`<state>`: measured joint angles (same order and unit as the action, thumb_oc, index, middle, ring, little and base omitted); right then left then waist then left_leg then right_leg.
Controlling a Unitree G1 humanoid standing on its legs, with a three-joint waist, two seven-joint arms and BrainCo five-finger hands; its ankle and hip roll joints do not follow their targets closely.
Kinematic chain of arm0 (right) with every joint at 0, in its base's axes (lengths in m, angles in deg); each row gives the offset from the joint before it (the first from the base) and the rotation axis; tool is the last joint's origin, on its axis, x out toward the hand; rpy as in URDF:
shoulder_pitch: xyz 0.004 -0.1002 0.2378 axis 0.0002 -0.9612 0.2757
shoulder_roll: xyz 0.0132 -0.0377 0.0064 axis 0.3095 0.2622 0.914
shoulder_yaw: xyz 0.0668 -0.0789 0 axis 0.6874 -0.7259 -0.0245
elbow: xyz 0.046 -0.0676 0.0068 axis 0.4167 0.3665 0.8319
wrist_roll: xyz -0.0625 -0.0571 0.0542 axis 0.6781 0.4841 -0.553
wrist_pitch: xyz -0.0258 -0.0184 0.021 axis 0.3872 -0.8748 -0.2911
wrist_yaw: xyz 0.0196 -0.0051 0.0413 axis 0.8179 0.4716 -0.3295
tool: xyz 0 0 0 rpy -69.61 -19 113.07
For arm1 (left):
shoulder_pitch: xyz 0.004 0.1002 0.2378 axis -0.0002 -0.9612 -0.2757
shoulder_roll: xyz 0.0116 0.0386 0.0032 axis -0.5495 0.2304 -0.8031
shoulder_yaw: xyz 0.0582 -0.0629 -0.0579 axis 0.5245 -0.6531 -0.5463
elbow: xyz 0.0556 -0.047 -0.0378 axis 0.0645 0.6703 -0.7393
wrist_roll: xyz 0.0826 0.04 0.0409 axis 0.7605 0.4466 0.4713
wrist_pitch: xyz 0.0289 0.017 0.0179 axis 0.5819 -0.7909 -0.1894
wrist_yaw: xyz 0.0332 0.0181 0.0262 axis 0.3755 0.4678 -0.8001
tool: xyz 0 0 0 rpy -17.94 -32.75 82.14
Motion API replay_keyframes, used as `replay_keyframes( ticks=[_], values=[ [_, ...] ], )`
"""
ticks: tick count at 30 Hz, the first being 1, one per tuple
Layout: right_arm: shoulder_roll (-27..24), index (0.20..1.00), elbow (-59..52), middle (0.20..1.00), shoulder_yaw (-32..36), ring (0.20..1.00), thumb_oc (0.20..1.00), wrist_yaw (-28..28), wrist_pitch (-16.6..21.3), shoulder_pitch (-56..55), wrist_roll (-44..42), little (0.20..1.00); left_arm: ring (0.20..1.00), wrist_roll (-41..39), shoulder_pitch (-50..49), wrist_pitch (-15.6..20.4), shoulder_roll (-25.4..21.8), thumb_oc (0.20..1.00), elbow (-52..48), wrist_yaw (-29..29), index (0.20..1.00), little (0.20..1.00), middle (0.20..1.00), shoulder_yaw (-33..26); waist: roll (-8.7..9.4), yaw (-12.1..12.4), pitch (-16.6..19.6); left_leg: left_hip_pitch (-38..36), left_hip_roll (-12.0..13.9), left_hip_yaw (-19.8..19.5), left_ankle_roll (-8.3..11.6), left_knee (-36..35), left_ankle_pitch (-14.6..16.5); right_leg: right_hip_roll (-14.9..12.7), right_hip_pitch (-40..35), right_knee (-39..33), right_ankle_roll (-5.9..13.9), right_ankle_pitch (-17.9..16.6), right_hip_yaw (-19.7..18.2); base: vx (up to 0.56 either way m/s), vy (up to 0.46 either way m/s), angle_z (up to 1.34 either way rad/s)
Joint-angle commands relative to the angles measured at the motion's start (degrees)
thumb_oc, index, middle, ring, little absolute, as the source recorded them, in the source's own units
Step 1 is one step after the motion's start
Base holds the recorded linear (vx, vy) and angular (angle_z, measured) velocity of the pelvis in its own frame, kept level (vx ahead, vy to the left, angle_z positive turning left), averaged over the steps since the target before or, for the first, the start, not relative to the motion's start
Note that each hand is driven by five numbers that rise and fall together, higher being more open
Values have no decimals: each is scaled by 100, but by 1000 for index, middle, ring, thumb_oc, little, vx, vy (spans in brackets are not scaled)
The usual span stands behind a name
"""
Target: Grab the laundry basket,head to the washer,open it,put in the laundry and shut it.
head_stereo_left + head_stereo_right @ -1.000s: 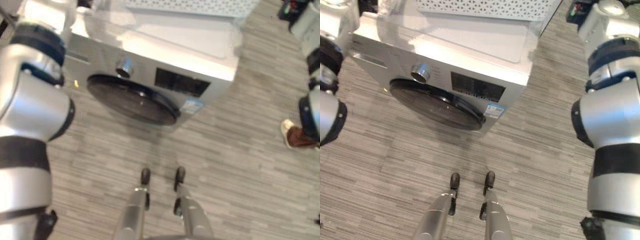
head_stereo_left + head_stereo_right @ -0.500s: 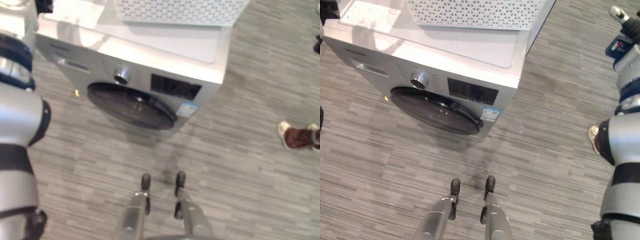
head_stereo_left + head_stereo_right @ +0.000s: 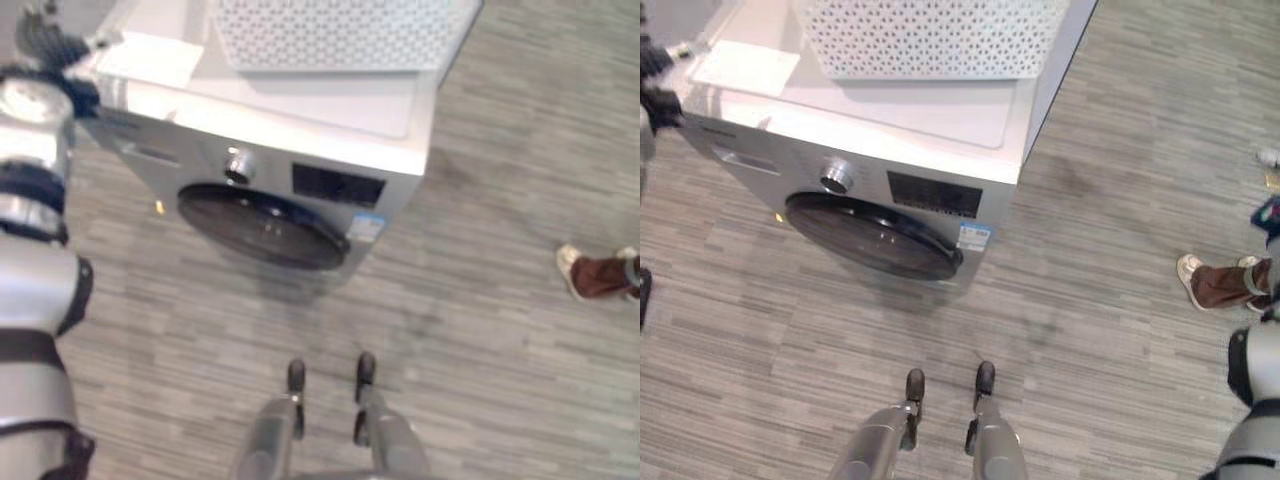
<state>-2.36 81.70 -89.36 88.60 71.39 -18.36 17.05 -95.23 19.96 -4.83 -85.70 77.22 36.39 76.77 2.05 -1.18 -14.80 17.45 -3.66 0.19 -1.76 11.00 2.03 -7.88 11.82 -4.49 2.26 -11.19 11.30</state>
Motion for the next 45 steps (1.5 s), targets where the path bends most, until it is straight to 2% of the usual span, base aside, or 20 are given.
replay_keyframes(
  ticks=[1,6,11,15,16,17,18,20,22,26,27,29,33,34,35,36,39,41,45],
  values=[
    [-438,1000,-409,1000,212,1000,1000,-84,409,-397,343,1000,1000,268,154,389,-57,1000,26,-110,1000,1000,1000,6,-295,111,320,-538,561,70,291,-609,-141,-425,-391,829,614,1032,119,30,-54,4],
    [-253,1000,-836,1000,1102,1000,1000,-192,408,-1931,726,1000,1000,468,-1046,429,-78,1000,-562,-27,1000,1000,1000,-593,-271,226,495,-837,603,18,302,-772,-181,-340,-693,734,571,1113,218,24,-72,4],
    [-49,1000,-1314,1000,1526,1000,1000,-223,397,-2816,1078,1000,1000,511,-2053,450,-81,1000,-1163,18,1000,1000,1000,-1149,-261,313,643,-985,638,-35,325,-882,-228,-278,-872,617,546,1133,278,0,-60,2],
    [360,1000,-2098,1000,1811,1000,1000,-282,394,-3712,1544,1000,1000,526,-3228,491,-105,1000,-1779,95,1000,1000,1000,-1805,-240,396,806,-1127,680,-58,351,-988,-280,-202,-1027,520,508,1160,307,-2,-70,-2],
    [564,1000,-2539,1000,1993,1000,1000,-298,392,-4165,1672,1000,1000,485,-3767,503,-93,1000,-2017,149,1000,1000,1000,-2158,-236,425,898,-1195,700,-71,359,-1044,-293,-163,-1105,470,491,1177,325,10,-55,-2],
    [570,1000,-2580,1000,2012,1000,1000,-290,380,-4213,1682,1000,1000,493,-3821,495,-86,1000,-2053,148,1000,1000,1000,-2185,-243,424,913,-1205,702,-70,360,-1055,-296,-160,-1114,463,490,1176,326,10,-75,-1],
    [773,1000,-2953,1000,2118,1000,1000,-307,405,-4552,1810,1000,1000,449,-4327,548,-70,1000,-2279,141,1000,1000,1000,-2543,-223,483,985,-1252,724,-78,375,-1098,-318,-131,-1172,427,478,1193,364,3,-41,2],
    [892,1000,-3154,1000,2183,1000,1000,-321,401,-4771,1896,1000,1000,401,-4646,576,-47,1000,-2426,149,1000,1000,1000,-2771,-219,510,1031,-1281,737,-88,385,-1127,-334,-115,-1212,398,469,1199,384,9,-47,5],
    [1321,1000,-3732,1000,2266,1000,1000,-370,393,-5293,2091,1000,1000,217,-5509,638,168,1000,-2696,175,1000,1000,1000,-3363,-202,565,1143,-1346,763,-119,409,-1180,-365,-78,-1297,335,437,1207,417,7,-63,7],
    [1922,1000,-4427,1000,2234,1000,1000,-463,390,-5844,2327,1000,1000,137,-6613,705,600,1000,-3057,231,1000,1000,1000,-4007,-182,645,1274,-1396,779,-144,417,-1237,-391,-37,-1366,266,404,1198,446,0,-29,2],
    [2210,1000,-4677,1000,2171,1000,1000,-526,395,-6111,2473,1000,1000,150,-7112,763,833,1000,-3212,280,1000,1000,1000,-4213,-163,698,1329,-1404,787,-161,422,-1247,-408,-23,-1382,248,388,1197,454,-9,-21,9],
    [2333,1000,-4788,1000,2125,1000,1000,-570,385,-6253,2524,1000,1000,157,-7360,776,934,1000,-3324,292,1000,1000,1000,-4319,-154,706,1366,-1400,785,-170,421,-1250,-411,-20,-1383,238,382,1193,456,-11,-16,9],
    [2736,1000,-4964,1000,2009,1000,1000,-739,416,-6778,2881,1000,1000,141,-8197,836,1500,1000,-3514,437,1000,1000,1000,-4574,-110,792,1431,-1375,762,-236,417,-1248,-425,-22,-1408,209,355,1175,491,-5,-3,1],
    [2693,1000,-4655,1000,2027,1000,1000,-820,418,-6808,2843,1000,1000,105,-8304,851,1555,1000,-3453,509,1000,1000,1000,-4587,-102,814,1437,-1370,757,-245,418,-1245,-433,-23,-1408,212,350,1174,505,-16,-4,7],
    [2683,1000,-4633,1000,2018,1000,1000,-827,432,-6799,2837,1000,1000,103,-8310,854,1559,1000,-3453,513,1000,1000,1000,-4590,-106,809,1442,-1367,758,-247,418,-1245,-432,-22,-1407,211,350,1175,507,-32,-10,14],
    [2632,1000,-4000,1000,1871,1000,1000,-841,515,-6594,2861,1000,1000,165,-8669,859,1782,1000,-3382,649,1000,1000,1000,-4482,-94,870,1464,-1330,741,-306,416,-1228,-448,-29,-1421,214,339,1173,558,-26,-3,15],
    [2660,1000,-3941,1000,1885,1000,1000,-850,562,-6682,2905,1000,1000,177,-8862,886,1951,1000,-3353,722,1000,1000,1000,-4469,-98,880,1490,-1327,724,-333,413,-1240,-456,-30,-1432,213,343,1176,586,-18,5,12],
    [2865,1000,-3851,1000,1780,1000,1000,-847,675,-6799,2974,1000,1000,178,-9066,965,2267,1000,-3284,735,1000,1000,1000,-4436,-98,909,1489,-1323,707,-386,394,-1242,-463,-39,-1438,231,335,1187,619,-24,6,7],
    [3040,1000,-3751,1000,1687,1000,1000,-778,813,-6907,3045,1000,1000,385,-9185,1054,2474,1000,-3181,696,1000,1000,1000,-4276,-90,939,1478,-1300,686,-446,383,-1239,-480,-44,-1444,247,327,1197,635,-14,0,3]
  ],
)
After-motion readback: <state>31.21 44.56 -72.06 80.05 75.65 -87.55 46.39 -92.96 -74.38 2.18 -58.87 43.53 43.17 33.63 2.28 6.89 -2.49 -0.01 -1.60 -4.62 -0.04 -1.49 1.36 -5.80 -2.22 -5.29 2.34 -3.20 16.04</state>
